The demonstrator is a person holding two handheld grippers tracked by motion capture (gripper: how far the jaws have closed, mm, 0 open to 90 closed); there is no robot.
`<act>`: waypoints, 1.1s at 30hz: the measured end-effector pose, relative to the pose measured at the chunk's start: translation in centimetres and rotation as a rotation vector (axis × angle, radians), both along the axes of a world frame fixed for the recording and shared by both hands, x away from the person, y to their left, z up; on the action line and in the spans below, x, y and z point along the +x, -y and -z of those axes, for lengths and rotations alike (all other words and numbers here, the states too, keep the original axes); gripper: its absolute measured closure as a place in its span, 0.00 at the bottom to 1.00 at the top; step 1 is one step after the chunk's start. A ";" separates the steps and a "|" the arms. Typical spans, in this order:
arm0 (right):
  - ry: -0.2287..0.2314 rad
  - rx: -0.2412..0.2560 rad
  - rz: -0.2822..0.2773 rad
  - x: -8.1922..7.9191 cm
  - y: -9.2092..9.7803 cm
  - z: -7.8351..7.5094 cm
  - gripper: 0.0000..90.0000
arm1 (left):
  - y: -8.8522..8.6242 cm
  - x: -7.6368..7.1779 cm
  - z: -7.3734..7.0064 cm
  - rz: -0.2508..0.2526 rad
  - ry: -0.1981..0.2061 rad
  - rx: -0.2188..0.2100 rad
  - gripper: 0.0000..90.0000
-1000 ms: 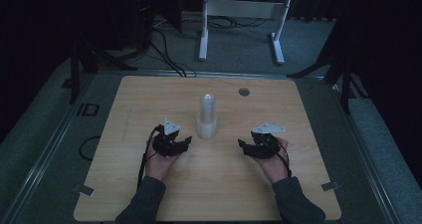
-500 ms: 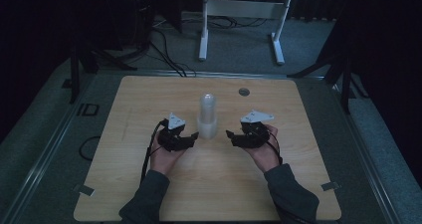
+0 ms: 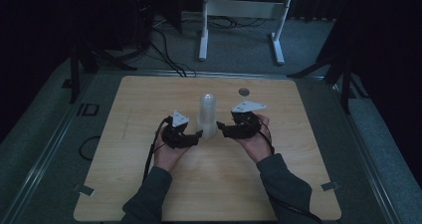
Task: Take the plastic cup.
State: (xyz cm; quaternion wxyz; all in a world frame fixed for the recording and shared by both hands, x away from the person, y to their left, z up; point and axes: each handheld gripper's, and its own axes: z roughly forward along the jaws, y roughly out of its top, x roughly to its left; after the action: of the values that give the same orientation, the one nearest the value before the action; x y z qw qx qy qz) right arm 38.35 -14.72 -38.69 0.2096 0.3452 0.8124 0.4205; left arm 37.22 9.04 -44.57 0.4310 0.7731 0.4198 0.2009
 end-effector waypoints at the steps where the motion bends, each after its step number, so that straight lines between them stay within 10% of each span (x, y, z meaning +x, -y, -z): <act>1: 0.000 0.003 0.000 0.1 -0.1 -0.1 0.34 | 0.0 0.0 0.0 0.000 0.000 0.000 0.35; 33: -0.005 0.072 -0.078 2.8 -3.5 -2.2 0.30 | 2.2 1.2 0.2 0.018 0.059 -0.009 0.24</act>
State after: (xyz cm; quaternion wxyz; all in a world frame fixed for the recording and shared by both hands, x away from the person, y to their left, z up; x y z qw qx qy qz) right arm 41.15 -11.17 -36.48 0.1783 0.3219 0.8100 0.4566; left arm 38.47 6.82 -44.76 0.4486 0.7686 0.4007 0.2180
